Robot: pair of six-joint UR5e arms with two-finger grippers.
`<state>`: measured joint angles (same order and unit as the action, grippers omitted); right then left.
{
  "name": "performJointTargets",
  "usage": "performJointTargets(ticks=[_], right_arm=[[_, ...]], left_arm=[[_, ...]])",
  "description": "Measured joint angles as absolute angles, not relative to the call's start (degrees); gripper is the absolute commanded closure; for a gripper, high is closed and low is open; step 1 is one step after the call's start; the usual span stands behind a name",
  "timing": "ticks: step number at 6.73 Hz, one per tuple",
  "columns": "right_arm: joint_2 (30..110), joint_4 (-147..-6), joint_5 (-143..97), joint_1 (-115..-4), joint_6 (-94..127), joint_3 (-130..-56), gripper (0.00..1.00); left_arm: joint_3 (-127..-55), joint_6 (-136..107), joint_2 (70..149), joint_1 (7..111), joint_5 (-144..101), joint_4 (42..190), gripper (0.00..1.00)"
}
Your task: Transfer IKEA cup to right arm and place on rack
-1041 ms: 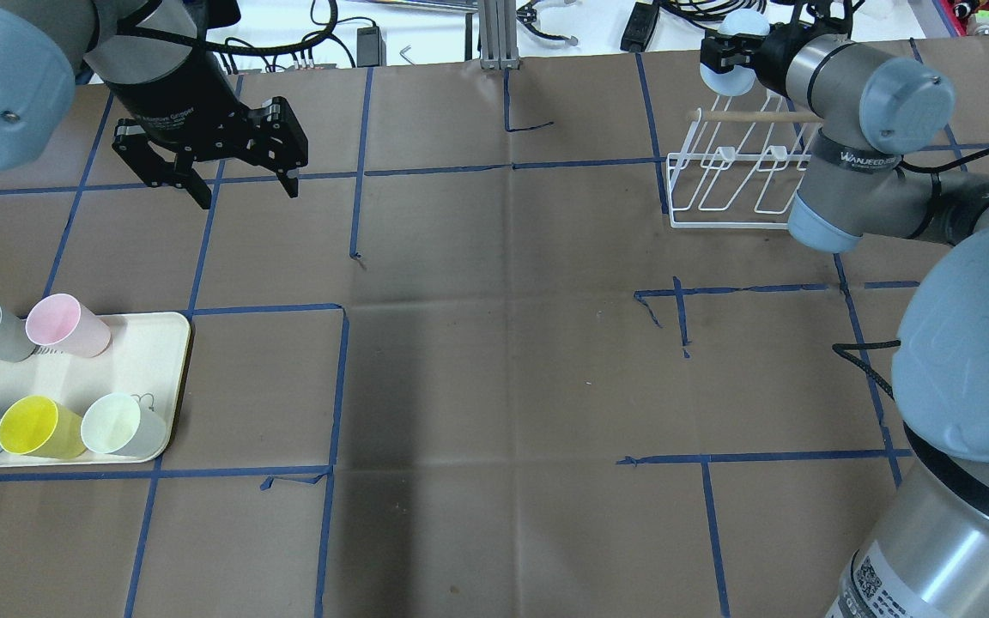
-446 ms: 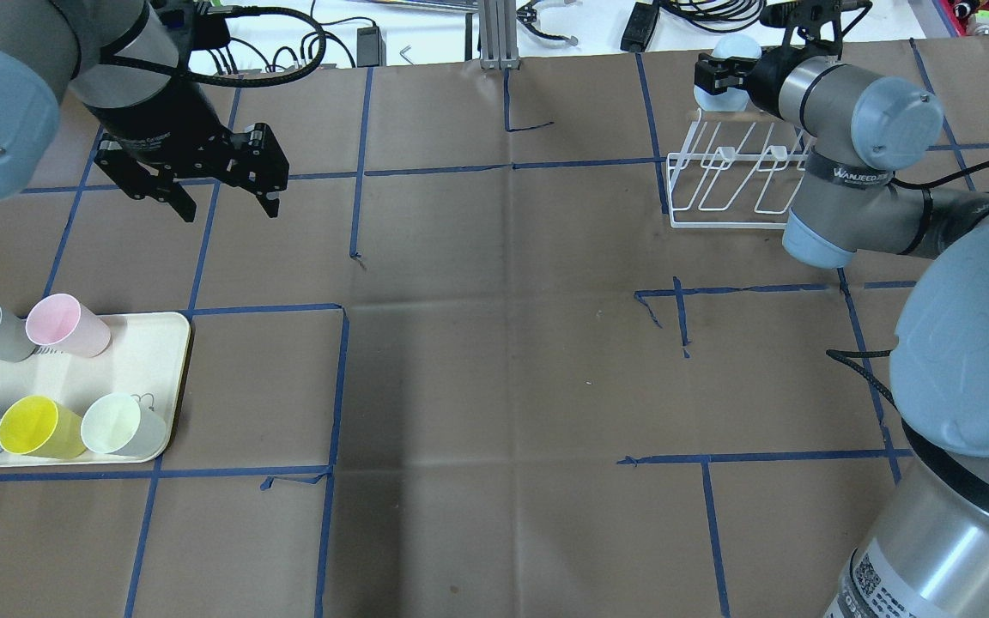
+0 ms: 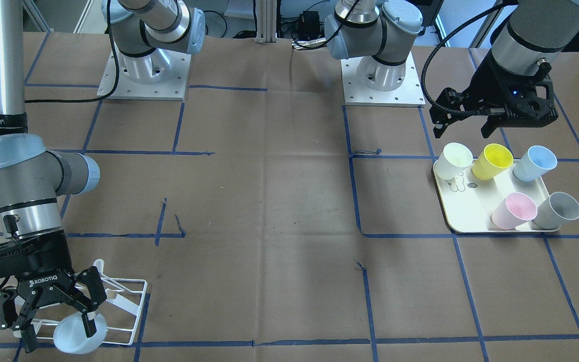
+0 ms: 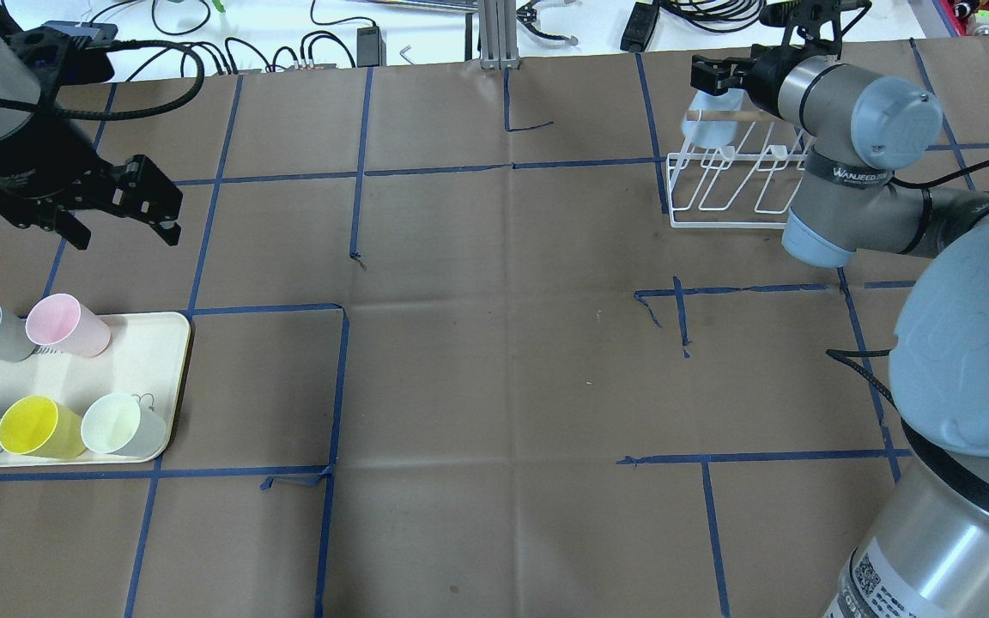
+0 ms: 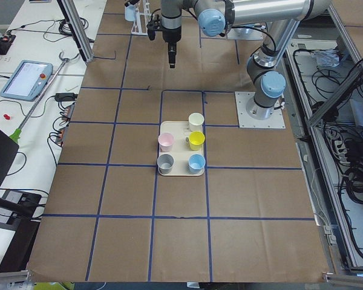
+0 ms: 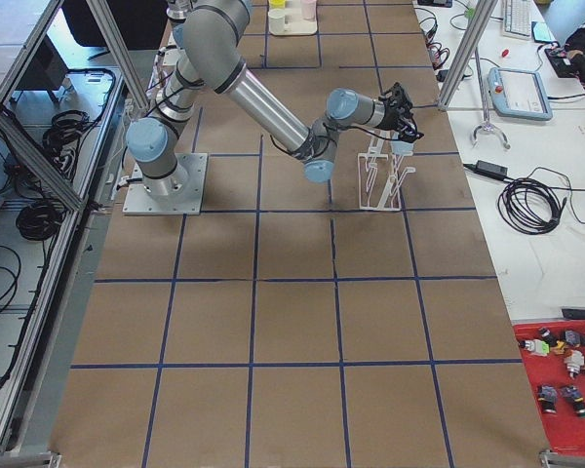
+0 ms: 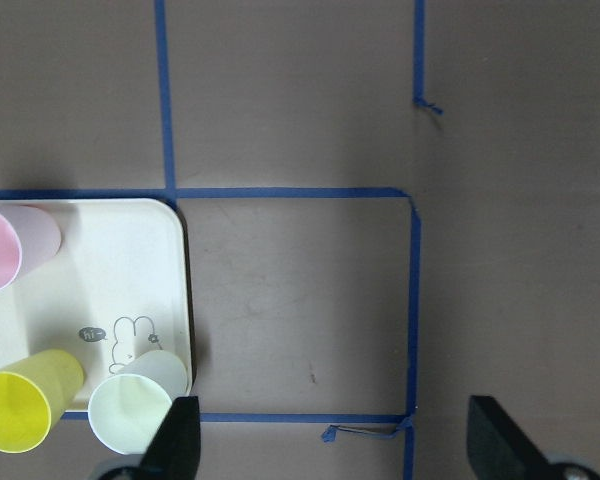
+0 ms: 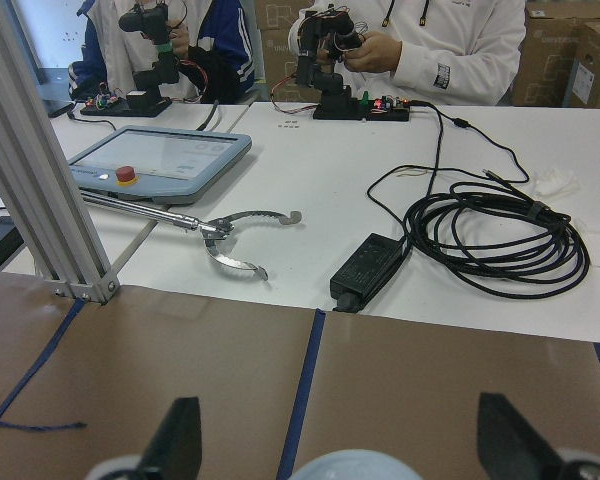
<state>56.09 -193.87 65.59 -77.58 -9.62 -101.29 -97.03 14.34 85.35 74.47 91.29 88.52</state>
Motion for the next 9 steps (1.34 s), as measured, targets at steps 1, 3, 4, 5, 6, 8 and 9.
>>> performJointTargets(ticks=[1, 3, 4, 5, 6, 8, 9], right_arm=[[56.23, -193.87, 65.57, -77.66, -9.53, -101.24, 0.00], [56.94, -193.92, 65.60, -77.85, -9.50, -100.72, 0.00], [57.93, -193.73, 65.69, -77.98, -9.51, -100.36, 0.00], [59.71, -193.58, 65.81, -78.15, -9.49, -100.25, 0.00], [62.25, -193.29, 65.91, -78.40, -9.17, -100.24, 0.00], [67.41, -193.11, 65.87, -80.52, -8.30, -100.62, 0.00], [70.09, -192.92, 65.85, -81.79, -6.85, -101.60, 0.00]], left_arm=[[-99.30, 16.94, 83.94, 71.21, 91.35, 88.43, 0.01], [-101.17, 20.28, 82.90, 66.72, 91.57, 88.68, 0.01], [-102.23, 21.68, 82.22, 64.99, 91.69, 88.90, 0.01], [-104.54, 22.79, 81.00, 63.46, 91.69, 88.80, 0.01], [-107.88, 23.68, 80.11, 62.29, 91.65, 87.21, 0.01], [-115.62, 24.20, 80.45, 61.26, 91.67, 79.32, 0.01], [-119.97, 24.24, 81.09, 61.08, 91.67, 73.62, 0.01]])
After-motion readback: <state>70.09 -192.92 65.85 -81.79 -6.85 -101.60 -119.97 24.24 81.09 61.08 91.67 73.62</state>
